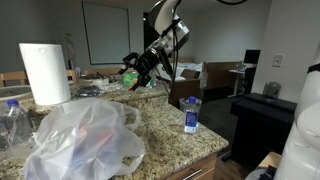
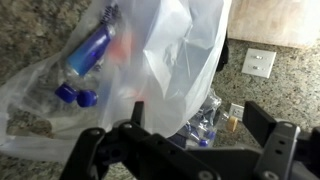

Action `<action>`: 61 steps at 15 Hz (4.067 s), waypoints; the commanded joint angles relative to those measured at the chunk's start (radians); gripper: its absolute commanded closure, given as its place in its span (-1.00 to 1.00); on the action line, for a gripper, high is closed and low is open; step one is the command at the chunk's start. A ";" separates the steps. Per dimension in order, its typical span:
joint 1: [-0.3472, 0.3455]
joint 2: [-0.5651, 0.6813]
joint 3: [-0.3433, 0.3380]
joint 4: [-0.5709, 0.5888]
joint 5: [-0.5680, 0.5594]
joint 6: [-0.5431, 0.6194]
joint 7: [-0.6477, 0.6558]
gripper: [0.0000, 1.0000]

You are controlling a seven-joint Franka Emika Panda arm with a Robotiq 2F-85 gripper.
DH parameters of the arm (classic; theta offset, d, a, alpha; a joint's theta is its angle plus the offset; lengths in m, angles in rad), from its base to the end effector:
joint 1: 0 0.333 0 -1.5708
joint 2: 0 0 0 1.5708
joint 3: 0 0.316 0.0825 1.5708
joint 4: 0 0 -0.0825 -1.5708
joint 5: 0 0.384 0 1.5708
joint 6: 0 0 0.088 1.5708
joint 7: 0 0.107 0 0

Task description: Pick up the bottles on the counter and put them in the plastic bag

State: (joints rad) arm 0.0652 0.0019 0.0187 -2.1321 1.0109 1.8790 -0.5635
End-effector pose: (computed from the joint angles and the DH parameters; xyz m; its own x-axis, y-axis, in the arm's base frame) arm 0.5216 0.1079 0.4177 0.9864 0.1496 0.0678 0.1427 -0.5763 -0.8047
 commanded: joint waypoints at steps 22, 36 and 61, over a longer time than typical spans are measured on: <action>-0.123 -0.398 -0.103 -0.190 -0.977 0.024 0.227 -1.00; -0.110 -0.584 -0.075 -0.552 -0.932 0.265 0.508 -1.00; -0.043 -0.483 -0.145 -0.513 -0.740 0.423 0.526 0.80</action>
State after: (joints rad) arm -0.0315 -0.5216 -0.0613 -2.7027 0.1335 2.3141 0.0018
